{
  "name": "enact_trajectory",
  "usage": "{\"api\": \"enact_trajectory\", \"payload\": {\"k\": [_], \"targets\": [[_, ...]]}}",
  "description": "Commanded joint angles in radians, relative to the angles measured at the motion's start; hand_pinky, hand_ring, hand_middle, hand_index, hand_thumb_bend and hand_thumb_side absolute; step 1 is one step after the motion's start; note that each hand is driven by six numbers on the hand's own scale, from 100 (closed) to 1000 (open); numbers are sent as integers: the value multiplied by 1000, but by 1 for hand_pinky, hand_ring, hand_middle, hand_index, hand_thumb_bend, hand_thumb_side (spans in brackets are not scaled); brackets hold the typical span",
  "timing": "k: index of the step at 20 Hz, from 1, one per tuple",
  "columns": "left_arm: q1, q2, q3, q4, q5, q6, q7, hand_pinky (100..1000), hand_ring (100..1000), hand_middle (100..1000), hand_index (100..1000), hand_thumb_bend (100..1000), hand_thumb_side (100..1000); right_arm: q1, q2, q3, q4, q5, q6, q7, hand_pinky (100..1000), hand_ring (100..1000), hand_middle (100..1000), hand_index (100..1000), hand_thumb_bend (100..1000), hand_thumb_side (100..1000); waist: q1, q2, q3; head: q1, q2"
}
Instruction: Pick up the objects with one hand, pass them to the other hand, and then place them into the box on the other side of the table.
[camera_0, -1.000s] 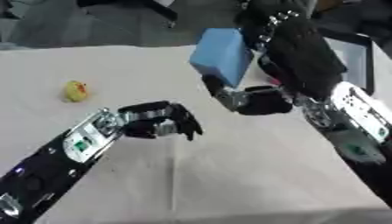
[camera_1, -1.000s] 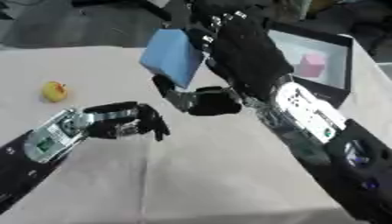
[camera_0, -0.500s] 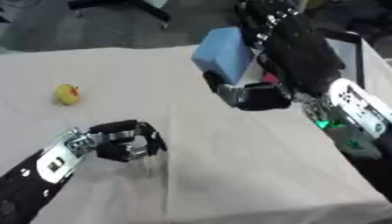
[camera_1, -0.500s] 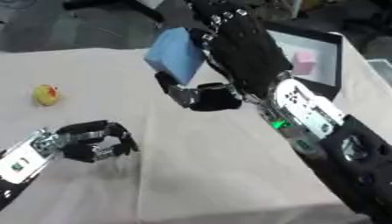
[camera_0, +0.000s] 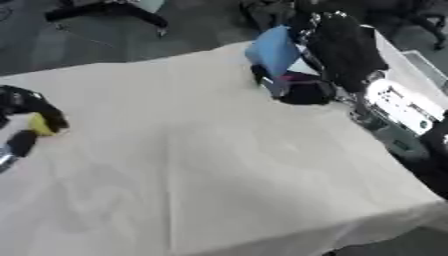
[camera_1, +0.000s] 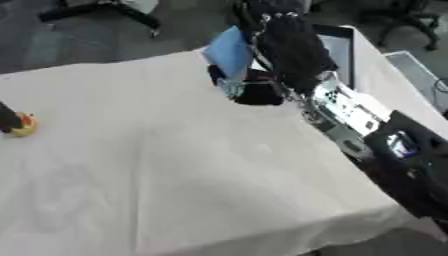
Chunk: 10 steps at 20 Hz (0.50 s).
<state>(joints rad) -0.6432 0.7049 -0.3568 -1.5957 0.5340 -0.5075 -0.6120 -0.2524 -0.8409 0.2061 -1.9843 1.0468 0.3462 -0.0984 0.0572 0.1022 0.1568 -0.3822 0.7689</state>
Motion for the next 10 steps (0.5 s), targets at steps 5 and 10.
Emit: {"api": "enact_trajectory", "payload": {"k": [5,10], "targets": [[42,55,230,-236,341,27,-295,679,629,516,749,100,471,33,-103,-168,114,-144,256,-46,339,721,1000,311,560,458,-8,30,96,-140,-79],[63,25,329,-338,485,163,-295,681,629,518,749,100,466,23,-117,-235,333,-323,311,-185,311,740,1000,325,670,499,-20,61,188,-234,-118]]}}
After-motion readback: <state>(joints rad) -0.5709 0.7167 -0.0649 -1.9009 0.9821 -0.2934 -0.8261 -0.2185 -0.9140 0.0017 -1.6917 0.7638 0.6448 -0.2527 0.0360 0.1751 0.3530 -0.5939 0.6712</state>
